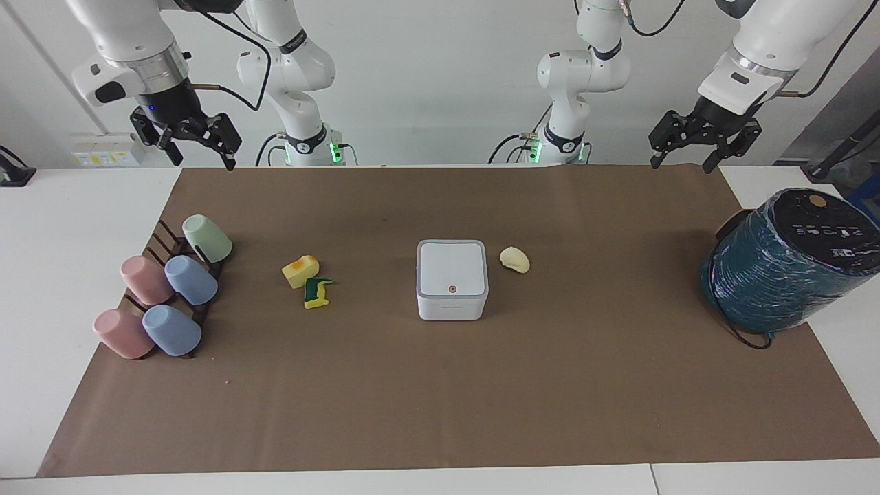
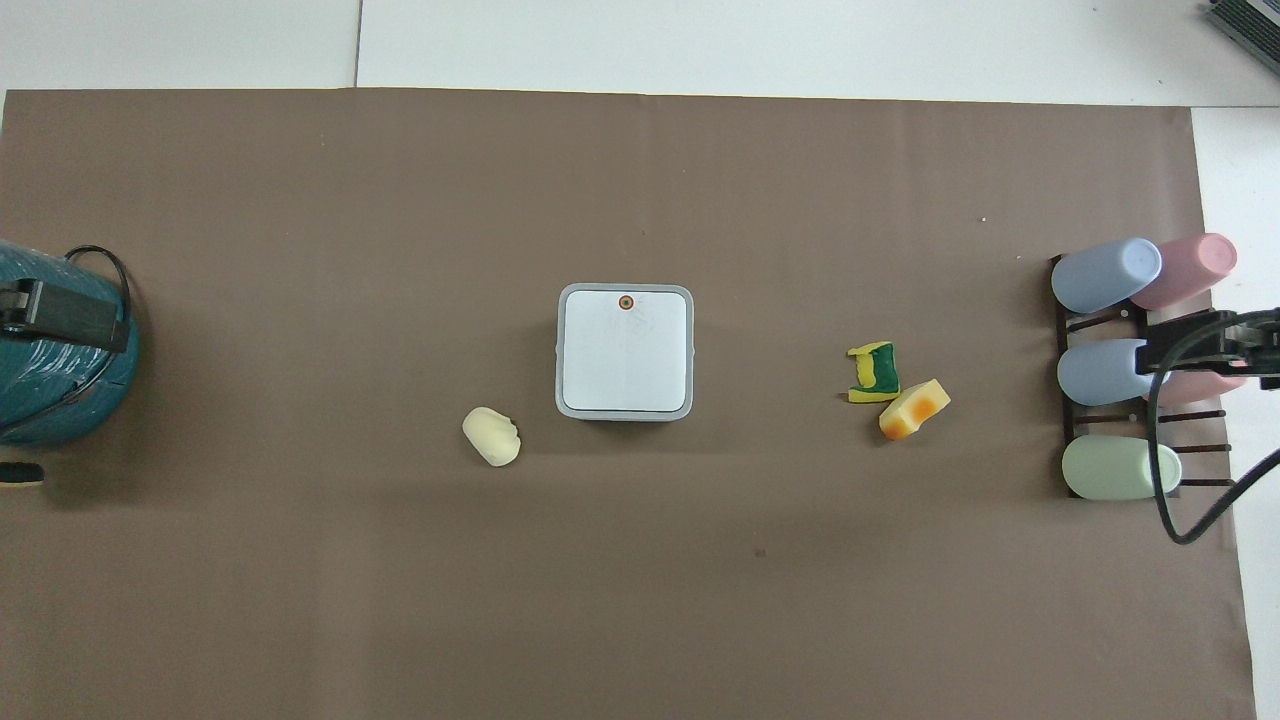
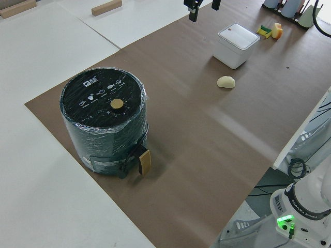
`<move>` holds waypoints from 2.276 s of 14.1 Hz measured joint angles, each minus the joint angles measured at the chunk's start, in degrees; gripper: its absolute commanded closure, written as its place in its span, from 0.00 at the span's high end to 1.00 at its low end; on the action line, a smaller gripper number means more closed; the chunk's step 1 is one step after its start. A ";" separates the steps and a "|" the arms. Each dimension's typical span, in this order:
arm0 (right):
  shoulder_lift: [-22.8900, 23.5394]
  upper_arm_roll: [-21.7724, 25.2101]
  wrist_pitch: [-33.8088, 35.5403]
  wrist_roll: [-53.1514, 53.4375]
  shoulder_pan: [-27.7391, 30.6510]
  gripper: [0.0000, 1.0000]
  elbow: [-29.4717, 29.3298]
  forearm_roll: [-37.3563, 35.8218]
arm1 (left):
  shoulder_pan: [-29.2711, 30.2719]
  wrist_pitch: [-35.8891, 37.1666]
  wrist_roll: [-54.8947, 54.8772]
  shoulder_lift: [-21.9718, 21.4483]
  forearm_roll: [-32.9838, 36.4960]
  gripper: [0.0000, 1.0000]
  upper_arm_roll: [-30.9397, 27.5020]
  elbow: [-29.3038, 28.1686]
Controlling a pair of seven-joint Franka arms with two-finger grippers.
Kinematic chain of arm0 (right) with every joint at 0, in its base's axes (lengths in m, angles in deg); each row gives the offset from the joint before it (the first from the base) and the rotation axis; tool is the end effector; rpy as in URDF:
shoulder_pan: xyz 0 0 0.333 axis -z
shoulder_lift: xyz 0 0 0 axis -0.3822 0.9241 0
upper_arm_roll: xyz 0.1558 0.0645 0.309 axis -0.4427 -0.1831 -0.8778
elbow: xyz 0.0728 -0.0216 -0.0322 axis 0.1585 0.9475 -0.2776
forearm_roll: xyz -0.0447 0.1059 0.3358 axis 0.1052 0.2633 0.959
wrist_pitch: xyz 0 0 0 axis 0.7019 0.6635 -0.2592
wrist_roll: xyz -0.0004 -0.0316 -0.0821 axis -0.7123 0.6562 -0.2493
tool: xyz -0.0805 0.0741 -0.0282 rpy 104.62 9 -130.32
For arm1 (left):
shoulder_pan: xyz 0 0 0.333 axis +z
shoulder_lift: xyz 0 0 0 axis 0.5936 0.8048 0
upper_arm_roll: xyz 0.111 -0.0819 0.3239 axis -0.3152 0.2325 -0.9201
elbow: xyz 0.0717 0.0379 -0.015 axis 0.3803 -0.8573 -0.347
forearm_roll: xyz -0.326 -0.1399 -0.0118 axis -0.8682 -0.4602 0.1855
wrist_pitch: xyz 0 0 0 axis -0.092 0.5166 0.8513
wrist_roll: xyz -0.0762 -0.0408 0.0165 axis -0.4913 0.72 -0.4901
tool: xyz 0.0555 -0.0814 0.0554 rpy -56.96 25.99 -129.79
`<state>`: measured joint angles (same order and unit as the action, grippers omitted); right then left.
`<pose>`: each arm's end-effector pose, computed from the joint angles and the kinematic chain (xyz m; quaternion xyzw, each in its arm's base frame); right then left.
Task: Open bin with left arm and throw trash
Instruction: 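Move the left gripper toward the white bin while the right gripper reaches forward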
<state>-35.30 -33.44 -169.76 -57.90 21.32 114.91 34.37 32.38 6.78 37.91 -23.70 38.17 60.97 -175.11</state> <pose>0.4709 -0.0106 0.6757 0.9974 -0.0710 0.0019 0.0097 0.4987 -0.0257 0.6843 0.9977 -0.0652 -0.0148 0.0106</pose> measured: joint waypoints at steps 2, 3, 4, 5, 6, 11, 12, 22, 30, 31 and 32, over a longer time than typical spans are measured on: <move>0.00 0.00 0.00 0.00 0.00 1.00 0.00 0.00 | 0.00 -0.03 0.00 -0.76 0.01 1.00 0.00 -1.61; 0.00 0.00 0.00 0.00 0.00 1.00 0.00 0.00 | -0.03 -0.05 0.00 -1.12 0.02 1.00 0.03 -2.32; 0.00 0.00 0.00 0.00 0.00 1.00 0.00 0.00 | -0.09 -0.05 0.00 -1.43 0.02 1.00 0.16 -2.82; 0.00 0.00 0.00 0.00 0.00 1.00 0.00 0.00 | -0.18 -0.09 0.00 -1.70 0.02 1.00 0.48 -3.17; 0.00 0.00 0.00 0.00 0.00 1.00 0.00 0.00 | -0.25 -0.13 0.03 -1.84 0.02 1.00 0.82 -3.33; 0.00 0.00 0.00 0.00 0.00 1.00 0.00 0.00 | -1.52 -0.97 0.05 -1.92 0.02 1.00 1.21 -3.44; 0.00 0.00 0.00 0.00 0.00 1.00 0.00 0.00 | -1.97 -2.06 0.05 -1.92 0.02 1.00 1.27 -3.47; -0.02 -0.13 -5.68 -0.05 -0.11 1.00 5.41 1.60 | -8.60 -6.78 2.29 -1.91 0.02 1.00 1.52 -5.13; 4.69 -0.22 -25.18 -4.96 -3.69 1.00 17.64 1.72 | -15.55 -15.67 13.46 -1.62 0.02 1.00 1.81 -11.04; 6.37 -0.25 -27.77 -4.96 -4.56 1.00 18.35 1.72 | -16.69 -17.73 14.83 -1.24 0.02 1.00 1.80 -11.72; 8.07 -0.26 -30.19 -4.43 -5.28 1.00 18.98 1.75 | -18.01 -20.07 16.45 -0.61 0.02 0.97 1.83 -12.15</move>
<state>-27.23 -33.69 -199.95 -62.34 16.03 133.90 36.12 14.37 -13.29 54.35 -24.31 38.19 62.80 -187.26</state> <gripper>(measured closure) 0.000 0.000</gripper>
